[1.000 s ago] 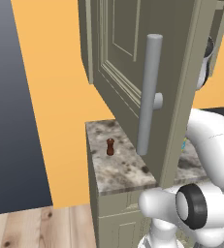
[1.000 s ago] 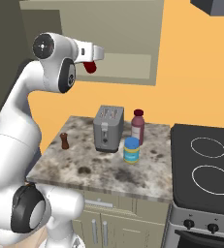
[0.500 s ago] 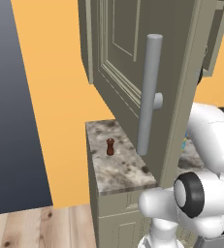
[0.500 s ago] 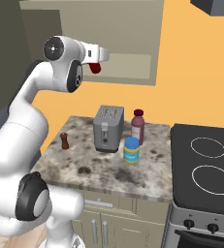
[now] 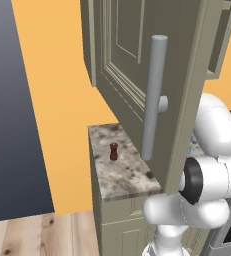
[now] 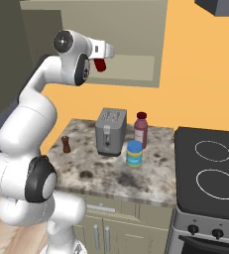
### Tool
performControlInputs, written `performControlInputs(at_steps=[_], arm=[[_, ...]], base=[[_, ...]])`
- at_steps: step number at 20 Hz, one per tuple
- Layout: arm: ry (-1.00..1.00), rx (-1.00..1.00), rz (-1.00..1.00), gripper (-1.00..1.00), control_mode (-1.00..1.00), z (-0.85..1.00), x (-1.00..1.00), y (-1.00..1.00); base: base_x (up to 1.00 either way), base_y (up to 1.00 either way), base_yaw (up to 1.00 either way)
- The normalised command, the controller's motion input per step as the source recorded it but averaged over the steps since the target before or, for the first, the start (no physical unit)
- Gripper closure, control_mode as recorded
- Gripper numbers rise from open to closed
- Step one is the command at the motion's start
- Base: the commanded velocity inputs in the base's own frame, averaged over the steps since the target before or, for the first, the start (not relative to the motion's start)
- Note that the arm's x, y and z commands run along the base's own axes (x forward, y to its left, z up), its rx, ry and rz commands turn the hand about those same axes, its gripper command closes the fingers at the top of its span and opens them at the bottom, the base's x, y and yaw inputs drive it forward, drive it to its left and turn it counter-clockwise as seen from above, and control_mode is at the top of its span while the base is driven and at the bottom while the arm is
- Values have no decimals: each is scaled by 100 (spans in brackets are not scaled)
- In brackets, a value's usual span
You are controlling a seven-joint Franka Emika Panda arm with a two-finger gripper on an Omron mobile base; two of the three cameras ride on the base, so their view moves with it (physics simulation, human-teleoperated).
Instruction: There are various items on the counter. Only move the condiments/shakers into the cabinet.
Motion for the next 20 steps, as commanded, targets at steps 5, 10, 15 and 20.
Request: performControlInputs(at_steps=[5, 10, 15, 20], arm=[[0, 0, 0, 100, -100, -10, 26, 0], [0, -1, 0, -100, -100, -8, 30, 0], [0, -3, 0, -100, -100, -8, 29, -1], [0, -4, 0, -100, -100, -10, 29, 0]], base=[[0, 0, 0], [0, 0, 0], [0, 0, 0], [0, 0, 0]])
